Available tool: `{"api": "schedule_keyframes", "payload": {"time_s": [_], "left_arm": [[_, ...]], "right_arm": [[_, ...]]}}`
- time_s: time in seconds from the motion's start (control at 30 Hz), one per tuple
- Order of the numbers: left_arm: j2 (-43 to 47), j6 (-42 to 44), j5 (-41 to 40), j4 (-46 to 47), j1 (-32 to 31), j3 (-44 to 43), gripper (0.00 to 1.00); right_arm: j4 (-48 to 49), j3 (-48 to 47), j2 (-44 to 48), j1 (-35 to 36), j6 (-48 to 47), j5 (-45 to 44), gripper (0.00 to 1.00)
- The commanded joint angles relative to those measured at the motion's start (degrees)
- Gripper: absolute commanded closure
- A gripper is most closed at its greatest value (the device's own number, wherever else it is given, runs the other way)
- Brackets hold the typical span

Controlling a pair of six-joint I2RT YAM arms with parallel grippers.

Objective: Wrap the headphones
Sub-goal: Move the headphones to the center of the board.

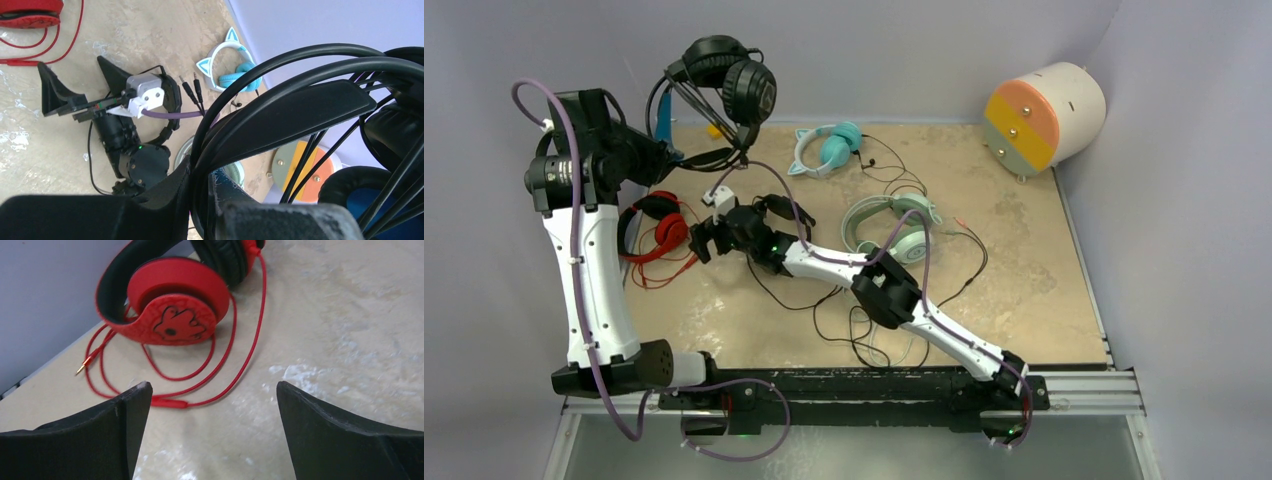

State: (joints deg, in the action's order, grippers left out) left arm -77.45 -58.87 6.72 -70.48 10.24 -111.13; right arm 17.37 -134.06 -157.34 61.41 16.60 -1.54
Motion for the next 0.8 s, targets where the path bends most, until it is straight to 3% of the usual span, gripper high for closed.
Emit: {"api": "schedule_keyframes", "payload": {"time_s": [0.0,0.2,0.37,0.5,0.77], "left_arm": [[2.4,-0.5,3.3,6.7,0.4,0.7,1.00],[2.7,-0.6,4.6,7.1,0.4,0.2,1.00],[2.6,-0.7,5.4,7.4,0.3,1.1,1.00],[2.6,-0.7,6.0,7.8,0.3,1.7,1.00],[4.1,-0.6,5.0,8.9,0.3,3.0,1.00]], "right_arm": [[-1.8,-9.9,-3.9,-0.4,-4.8,-3.9,0.03],[-4.3,-11.5,-4.4,-0.4,-4.8,-6.3,0.06],[-6.8,-5.6,-1.9,-0.5,1.6,-1.8,0.11],[-12.1,-8.8,-4.4,-0.5,4.1,-0.3,0.14],[-21.3,-9.1,-6.1,-0.5,-2.9,-11.4,0.24]]}}
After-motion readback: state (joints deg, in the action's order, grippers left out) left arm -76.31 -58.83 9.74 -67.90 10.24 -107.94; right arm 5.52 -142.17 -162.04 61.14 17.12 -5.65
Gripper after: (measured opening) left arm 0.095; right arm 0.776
